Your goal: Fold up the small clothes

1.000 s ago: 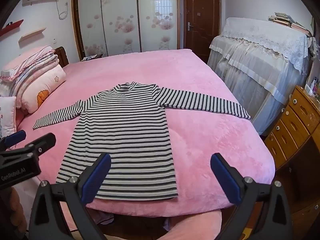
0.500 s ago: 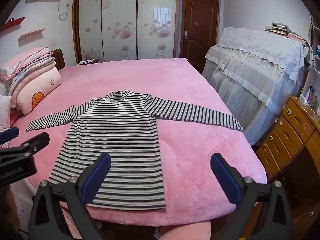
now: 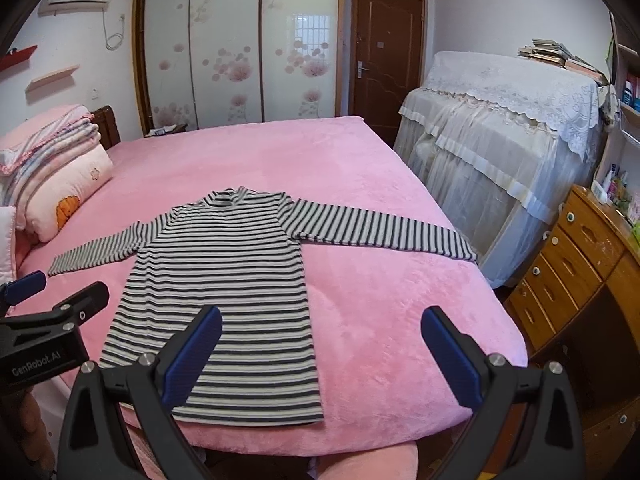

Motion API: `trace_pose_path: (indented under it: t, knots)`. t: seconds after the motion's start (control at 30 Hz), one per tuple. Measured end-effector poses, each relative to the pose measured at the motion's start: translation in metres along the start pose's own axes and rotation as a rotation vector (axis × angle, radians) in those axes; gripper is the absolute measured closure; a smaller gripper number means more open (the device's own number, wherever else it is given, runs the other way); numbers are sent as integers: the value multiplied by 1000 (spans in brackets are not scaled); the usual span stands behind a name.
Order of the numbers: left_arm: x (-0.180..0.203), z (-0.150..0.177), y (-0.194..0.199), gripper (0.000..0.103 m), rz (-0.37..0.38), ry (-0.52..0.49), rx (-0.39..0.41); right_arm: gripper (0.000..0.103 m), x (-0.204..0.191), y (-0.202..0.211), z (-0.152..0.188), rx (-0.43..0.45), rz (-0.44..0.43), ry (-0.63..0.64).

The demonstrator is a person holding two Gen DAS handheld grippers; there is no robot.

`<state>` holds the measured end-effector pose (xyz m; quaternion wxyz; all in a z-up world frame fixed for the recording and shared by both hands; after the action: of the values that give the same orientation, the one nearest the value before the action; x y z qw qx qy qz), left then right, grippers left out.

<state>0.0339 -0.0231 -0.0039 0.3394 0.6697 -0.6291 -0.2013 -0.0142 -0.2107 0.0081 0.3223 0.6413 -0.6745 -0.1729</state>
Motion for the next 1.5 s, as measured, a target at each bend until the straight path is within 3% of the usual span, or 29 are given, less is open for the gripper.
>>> trace_pose_path:
  t: [1.5]
  knots:
    - [2,0,-16,0,-22,19,-49,3,8,-16,2,-25,-52,-35]
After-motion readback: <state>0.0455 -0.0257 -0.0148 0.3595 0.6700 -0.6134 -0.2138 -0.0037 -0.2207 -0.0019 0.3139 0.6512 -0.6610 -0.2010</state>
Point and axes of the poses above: each gripper's, at about its wrist camera, not at the fingertips, and y roughly against the way its jaws point, x to its right, z to its underside, the point moved 2 cm from there along -y, roughly the way its jaws point, and after that the axes turned 14 degrees about y, right-handed, at the moved point
